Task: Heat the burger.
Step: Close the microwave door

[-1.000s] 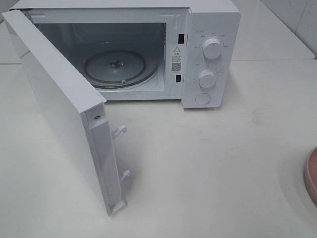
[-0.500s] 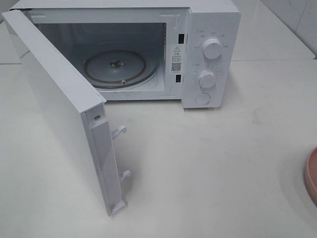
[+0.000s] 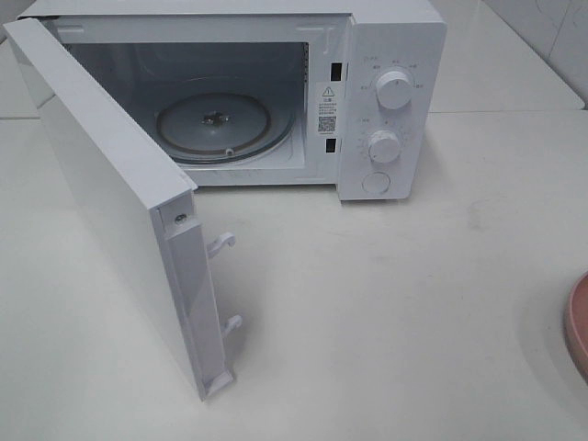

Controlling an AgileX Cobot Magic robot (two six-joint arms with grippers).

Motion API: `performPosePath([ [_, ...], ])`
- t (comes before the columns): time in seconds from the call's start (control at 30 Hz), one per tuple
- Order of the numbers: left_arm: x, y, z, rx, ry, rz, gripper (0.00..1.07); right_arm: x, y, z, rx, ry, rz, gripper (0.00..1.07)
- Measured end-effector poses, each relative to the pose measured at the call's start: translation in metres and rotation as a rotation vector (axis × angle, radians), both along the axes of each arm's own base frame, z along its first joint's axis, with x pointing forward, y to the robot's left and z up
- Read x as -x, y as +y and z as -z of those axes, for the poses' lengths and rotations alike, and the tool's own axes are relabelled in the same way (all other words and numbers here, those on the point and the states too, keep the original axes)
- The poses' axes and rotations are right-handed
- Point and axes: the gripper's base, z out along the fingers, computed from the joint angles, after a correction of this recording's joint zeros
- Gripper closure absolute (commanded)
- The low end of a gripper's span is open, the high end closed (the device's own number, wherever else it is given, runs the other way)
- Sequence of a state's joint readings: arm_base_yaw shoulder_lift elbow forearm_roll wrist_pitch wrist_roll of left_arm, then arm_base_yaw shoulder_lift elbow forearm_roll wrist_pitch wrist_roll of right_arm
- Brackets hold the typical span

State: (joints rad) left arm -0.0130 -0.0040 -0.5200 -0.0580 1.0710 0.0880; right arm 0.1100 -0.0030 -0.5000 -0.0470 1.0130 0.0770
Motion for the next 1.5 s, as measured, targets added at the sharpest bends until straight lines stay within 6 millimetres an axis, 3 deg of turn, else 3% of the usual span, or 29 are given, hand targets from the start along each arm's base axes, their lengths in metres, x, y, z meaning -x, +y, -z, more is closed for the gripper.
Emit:
performPosePath([
  [1.3,-0.001,0.000,0.000,0.003,0.005,0.002,0.07,0.000,0.001,0.000,-0.004,-0.002,-0.005,0.31],
  [1.4,-0.007,0.000,-0.006,0.006,0.007,0.002,0.11,0.000,0.001,0.000,-0.004,-0.002,-0.005,0.31],
  [1.47,-0.022,0.000,-0.016,0.009,-0.015,-0.003,0.24,0.000,0.001,0.000,-0.004,-0.002,-0.005,0.31],
  [1.5,-0.022,0.000,-0.016,0.009,-0.015,-0.003,0.24,0.000,0.001,0.000,-0.004,-0.002,-0.005,0.31],
])
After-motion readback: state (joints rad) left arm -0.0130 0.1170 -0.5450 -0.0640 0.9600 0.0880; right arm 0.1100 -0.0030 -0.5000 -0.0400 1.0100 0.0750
